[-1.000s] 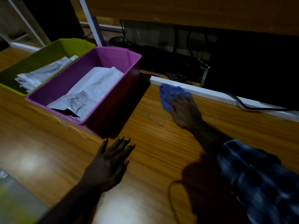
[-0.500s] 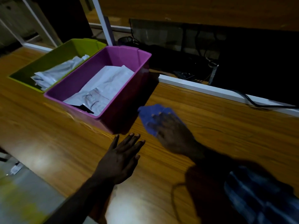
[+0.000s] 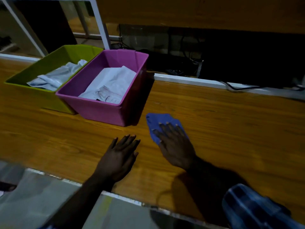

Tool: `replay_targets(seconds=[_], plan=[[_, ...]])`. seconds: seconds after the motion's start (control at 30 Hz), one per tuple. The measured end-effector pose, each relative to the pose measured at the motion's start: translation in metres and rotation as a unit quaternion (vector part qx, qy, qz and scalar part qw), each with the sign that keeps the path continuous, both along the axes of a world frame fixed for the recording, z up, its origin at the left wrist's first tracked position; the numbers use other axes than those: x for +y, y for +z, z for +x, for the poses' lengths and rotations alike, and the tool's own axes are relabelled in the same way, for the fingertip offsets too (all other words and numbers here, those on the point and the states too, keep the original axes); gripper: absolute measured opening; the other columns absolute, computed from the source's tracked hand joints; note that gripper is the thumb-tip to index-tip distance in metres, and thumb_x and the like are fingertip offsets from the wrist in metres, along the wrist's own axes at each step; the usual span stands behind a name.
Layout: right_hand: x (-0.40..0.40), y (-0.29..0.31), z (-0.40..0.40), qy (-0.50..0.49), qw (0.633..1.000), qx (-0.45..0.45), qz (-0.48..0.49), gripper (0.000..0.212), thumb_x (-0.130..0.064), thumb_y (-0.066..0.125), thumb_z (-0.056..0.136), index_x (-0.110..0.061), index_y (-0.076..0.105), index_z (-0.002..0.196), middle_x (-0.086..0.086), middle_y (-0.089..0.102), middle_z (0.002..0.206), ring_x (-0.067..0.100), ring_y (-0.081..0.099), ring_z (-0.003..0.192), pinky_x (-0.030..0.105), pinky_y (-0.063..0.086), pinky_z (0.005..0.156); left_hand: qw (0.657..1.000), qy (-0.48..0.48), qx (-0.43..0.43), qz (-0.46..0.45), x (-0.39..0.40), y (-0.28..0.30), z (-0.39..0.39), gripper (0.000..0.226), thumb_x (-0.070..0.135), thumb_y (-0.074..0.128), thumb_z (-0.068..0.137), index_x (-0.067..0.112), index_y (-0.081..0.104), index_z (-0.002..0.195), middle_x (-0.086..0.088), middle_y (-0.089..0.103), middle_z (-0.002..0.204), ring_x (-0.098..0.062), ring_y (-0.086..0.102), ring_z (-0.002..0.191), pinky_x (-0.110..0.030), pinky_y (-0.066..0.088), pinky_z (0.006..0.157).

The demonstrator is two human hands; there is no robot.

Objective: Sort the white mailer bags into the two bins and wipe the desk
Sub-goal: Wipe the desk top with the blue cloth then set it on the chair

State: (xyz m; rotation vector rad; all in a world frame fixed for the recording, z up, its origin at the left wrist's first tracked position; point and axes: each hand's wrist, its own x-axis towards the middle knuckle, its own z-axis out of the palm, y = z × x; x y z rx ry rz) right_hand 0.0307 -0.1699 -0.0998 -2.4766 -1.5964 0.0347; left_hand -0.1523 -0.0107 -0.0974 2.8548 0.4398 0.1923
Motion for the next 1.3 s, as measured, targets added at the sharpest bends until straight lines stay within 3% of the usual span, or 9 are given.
replay_targets(seconds=[0.07, 0.23, 0.4, 0.53, 0.73, 0.9, 1.0, 1.1, 1.3], plan=[[-0.005, -0.004, -0.027, 0.036, 0.999, -0.015, 0.015, 0.050, -0.039, 0.035, 0.090, -0.031, 0.054, 0.135, 0.003, 0.048, 0.145, 0.026, 0.045, 0.134, 0.044, 0.026, 0.114, 1.000, 0.018, 0.015, -0.002, 0.010, -0.008, -0.013, 0.054, 0.049, 0.023, 0.098, 0.027, 0.040, 0.144, 0.005, 0.034, 0.152, -0.015, 0.022, 0.144, -0.044, 0.017, 0.116], [-0.054, -0.005, -0.097, 0.241, 0.970, -0.012, -0.008, 0.049, -0.034, 0.035, 0.096, -0.035, 0.040, 0.144, 0.001, 0.029, 0.157, 0.022, 0.022, 0.146, 0.044, 0.013, 0.120, 0.999, 0.038, 0.008, 0.030, 0.024, -0.011, -0.038, 0.054, 0.036, 0.029, 0.090, 0.014, 0.054, 0.133, -0.009, 0.052, 0.139, -0.031, 0.045, 0.132, -0.054, 0.035, 0.103], [-0.036, 0.002, -0.093, 0.039, 0.999, -0.001, -0.005, 0.049, -0.035, 0.035, 0.089, -0.032, 0.053, 0.134, 0.004, 0.047, 0.146, 0.028, 0.045, 0.133, 0.050, 0.033, 0.111, 0.998, 0.055, -0.002, 0.012, 0.022, -0.010, -0.041, 0.057, 0.040, 0.025, 0.092, 0.016, 0.053, 0.135, -0.006, 0.050, 0.142, -0.027, 0.040, 0.135, -0.052, 0.031, 0.107], [-0.041, -0.005, -0.126, 0.207, 0.978, -0.029, -0.012, 0.043, -0.033, 0.038, 0.097, -0.034, 0.046, 0.139, 0.003, 0.038, 0.152, 0.026, 0.032, 0.141, 0.046, 0.018, 0.118, 1.000, 0.023, 0.014, 0.006, 0.032, -0.013, -0.044, 0.061, 0.041, 0.026, 0.088, 0.013, 0.052, 0.136, -0.009, 0.048, 0.143, -0.031, 0.039, 0.136, -0.056, 0.031, 0.105], [-0.020, 0.000, -0.121, 0.053, 0.998, 0.023, 0.039, 0.045, -0.036, 0.038, 0.091, -0.035, 0.053, 0.133, 0.002, 0.046, 0.147, 0.028, 0.041, 0.136, 0.051, 0.032, 0.110, 1.000, 0.030, 0.010, 0.001, 0.031, -0.011, -0.042, 0.059, 0.040, 0.023, 0.089, 0.014, 0.051, 0.135, -0.007, 0.048, 0.143, -0.028, 0.040, 0.135, -0.055, 0.031, 0.106], [-0.029, -0.003, -0.110, 0.220, 0.974, 0.021, 0.050, 0.040, -0.030, 0.040, 0.095, -0.035, 0.057, 0.131, 0.000, 0.044, 0.148, 0.023, 0.034, 0.141, 0.042, 0.017, 0.118, 0.999, -0.015, 0.028, 0.008, 0.041, -0.016, -0.039, 0.067, 0.046, 0.024, 0.086, 0.016, 0.040, 0.144, -0.004, 0.035, 0.151, -0.028, 0.027, 0.142, -0.058, 0.025, 0.108], [-0.013, 0.003, -0.075, 0.152, 0.988, 0.021, 0.021, 0.045, -0.038, 0.030, 0.096, -0.035, 0.056, 0.133, 0.001, 0.045, 0.148, 0.024, 0.038, 0.139, 0.042, 0.019, 0.116, 1.000, -0.007, 0.004, -0.012, 0.040, -0.014, -0.031, 0.061, 0.041, 0.023, 0.089, 0.019, 0.042, 0.143, -0.002, 0.037, 0.151, -0.023, 0.026, 0.143, -0.056, 0.022, 0.111], [0.008, 0.001, -0.052, 0.068, 0.997, 0.030, -0.024, 0.056, -0.043, 0.016, 0.092, -0.039, 0.038, 0.144, -0.002, 0.026, 0.158, 0.024, 0.020, 0.146, 0.048, 0.009, 0.118, 1.000, 0.015, 0.000, -0.020, 0.041, -0.016, -0.025, 0.057, 0.046, 0.019, 0.096, 0.024, 0.040, 0.144, 0.003, 0.034, 0.152, -0.015, 0.020, 0.145, -0.050, 0.017, 0.116], [0.023, 0.000, -0.003, 0.210, 0.978, 0.000, 0.006, 0.053, -0.031, 0.035, 0.088, -0.032, 0.048, 0.140, 0.002, 0.043, 0.149, 0.026, 0.038, 0.138, 0.043, 0.018, 0.114, 1.000, 0.023, -0.007, -0.013, 0.041, -0.010, -0.018, 0.050, 0.044, 0.027, 0.098, 0.024, 0.048, 0.139, 0.002, 0.043, 0.147, -0.016, 0.028, 0.142, -0.049, 0.024, 0.112]])
